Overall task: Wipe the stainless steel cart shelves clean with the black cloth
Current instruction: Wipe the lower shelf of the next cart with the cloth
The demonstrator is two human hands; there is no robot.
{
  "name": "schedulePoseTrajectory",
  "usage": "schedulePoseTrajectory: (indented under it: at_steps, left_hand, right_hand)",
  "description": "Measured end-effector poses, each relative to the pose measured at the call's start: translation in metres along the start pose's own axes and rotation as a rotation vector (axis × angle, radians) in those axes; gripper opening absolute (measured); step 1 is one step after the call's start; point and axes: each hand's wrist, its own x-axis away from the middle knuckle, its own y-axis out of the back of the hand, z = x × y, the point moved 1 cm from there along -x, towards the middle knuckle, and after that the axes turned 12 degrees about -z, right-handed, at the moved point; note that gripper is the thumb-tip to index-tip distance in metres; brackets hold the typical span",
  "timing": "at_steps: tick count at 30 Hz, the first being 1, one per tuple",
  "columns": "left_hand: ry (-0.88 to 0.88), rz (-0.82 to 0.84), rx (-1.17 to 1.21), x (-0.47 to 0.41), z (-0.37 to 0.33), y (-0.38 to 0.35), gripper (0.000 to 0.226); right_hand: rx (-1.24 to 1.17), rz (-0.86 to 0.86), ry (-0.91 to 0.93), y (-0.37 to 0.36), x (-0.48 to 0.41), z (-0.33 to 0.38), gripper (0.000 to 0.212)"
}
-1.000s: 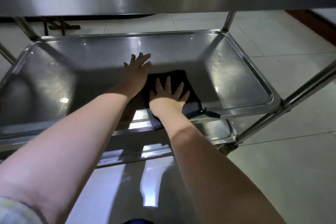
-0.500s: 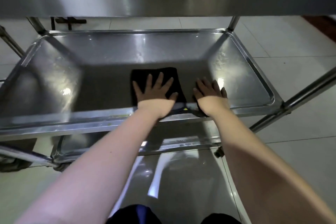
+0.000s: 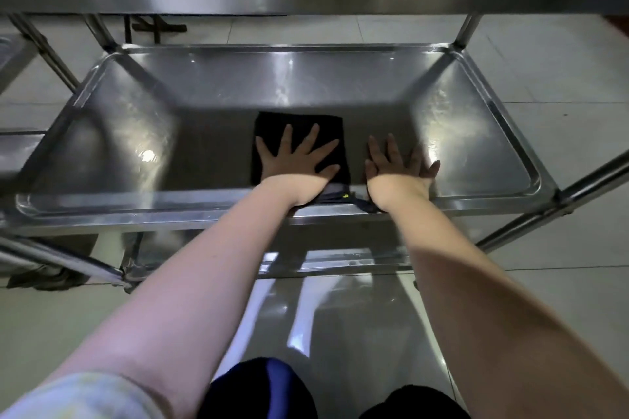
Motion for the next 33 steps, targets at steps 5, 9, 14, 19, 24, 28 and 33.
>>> schedulePoseTrajectory:
  at_steps: [5, 9, 14, 19, 24, 28, 33]
  left_hand:
    - [-0.045, 0.056, 0.037, 0.010, -0.025, 0.004, 0.056]
    - [-0.038, 0.032, 0.039, 0.044, 0.027, 0.007, 0.057]
    - [0.088, 0.063, -0.005, 0.049, 0.073, 0.014, 0.055]
    - [0.061, 0.053, -0.003, 0.048, 0.066, 0.013, 0.054]
    - [0.074, 0.041, 0.001, 0.051, 0.065, 0.014, 0.054]
    - [0.103, 0.093, -0.007, 0.040, 0.043, 0.015, 0.055]
    - [0.013, 0.081, 0.044, 0.046, 0.046, 0.017, 0.054]
  right_hand:
    - [-0.017, -0.019, 0.004, -0.002, -0.001, -0.008, 0.052]
    - [-0.012, -0.020, 0.012, -0.003, 0.000, -0.007, 0.052]
    - [0.001, -0.019, -0.003, 0.000, 0.002, -0.001, 0.054]
    - [-0.091, 0.002, 0.174, 0.000, 0.026, 0.055, 0.052]
    - [-0.101, -0.008, 0.252, -0.004, 0.039, 0.083, 0.052]
    - [-0.084, -0.013, 0.242, -0.004, 0.036, 0.078, 0.056]
    - [-0.113, -0.032, 0.233, -0.005, 0.033, 0.067, 0.051]
